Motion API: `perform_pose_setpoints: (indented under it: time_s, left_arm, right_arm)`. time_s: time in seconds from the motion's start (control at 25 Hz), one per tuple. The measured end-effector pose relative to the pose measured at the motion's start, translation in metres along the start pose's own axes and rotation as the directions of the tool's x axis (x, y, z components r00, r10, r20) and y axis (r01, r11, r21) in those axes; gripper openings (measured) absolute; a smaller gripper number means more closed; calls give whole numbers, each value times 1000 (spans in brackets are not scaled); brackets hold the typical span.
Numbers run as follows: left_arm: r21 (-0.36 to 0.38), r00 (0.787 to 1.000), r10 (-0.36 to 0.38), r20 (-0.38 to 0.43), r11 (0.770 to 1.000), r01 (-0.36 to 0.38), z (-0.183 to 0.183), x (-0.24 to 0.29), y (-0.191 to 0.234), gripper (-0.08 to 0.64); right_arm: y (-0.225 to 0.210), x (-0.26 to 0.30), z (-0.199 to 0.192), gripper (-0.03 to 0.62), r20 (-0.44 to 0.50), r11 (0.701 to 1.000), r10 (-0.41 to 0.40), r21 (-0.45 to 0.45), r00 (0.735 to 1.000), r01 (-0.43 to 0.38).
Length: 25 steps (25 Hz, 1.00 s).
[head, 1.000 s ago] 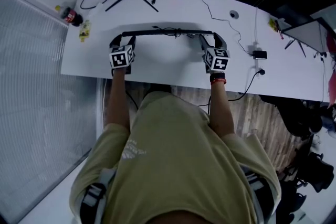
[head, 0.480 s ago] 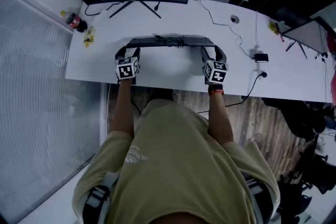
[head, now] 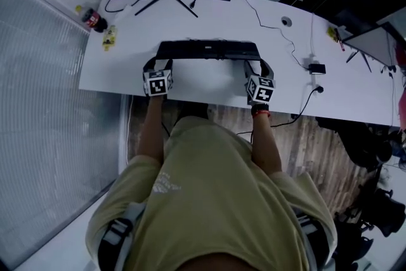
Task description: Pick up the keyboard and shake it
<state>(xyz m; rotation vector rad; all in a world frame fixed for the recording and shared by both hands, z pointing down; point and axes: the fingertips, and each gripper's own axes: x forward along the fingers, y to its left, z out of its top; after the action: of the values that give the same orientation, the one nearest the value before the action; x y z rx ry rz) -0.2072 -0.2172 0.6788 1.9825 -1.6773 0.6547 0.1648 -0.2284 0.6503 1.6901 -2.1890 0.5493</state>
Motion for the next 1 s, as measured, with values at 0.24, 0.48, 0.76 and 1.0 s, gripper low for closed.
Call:
perform_pose_setpoints:
  time_s: [0.24, 0.48, 0.76, 1.0]
  left_arm:
    - [8, 999, 6, -34, 1000, -5, -17, 3, 1, 281]
    - [9, 997, 27, -74, 1000, -27, -28, 2, 3, 281]
    - [40, 996, 17, -83, 999, -14, -38, 14, 4, 281]
    - [28, 992, 12, -123, 1000, -9, -51, 21, 4, 281]
  right_arm:
    - [0, 1, -16, 287, -36, 1000, -3, 21, 999, 3]
    - [1, 3, -28, 287, -58, 999, -9, 45, 998, 12]
    - [8, 9, -42, 211, -64, 985, 2, 174, 998, 9]
    - [9, 17, -49, 188, -107, 984, -35, 168, 994, 52]
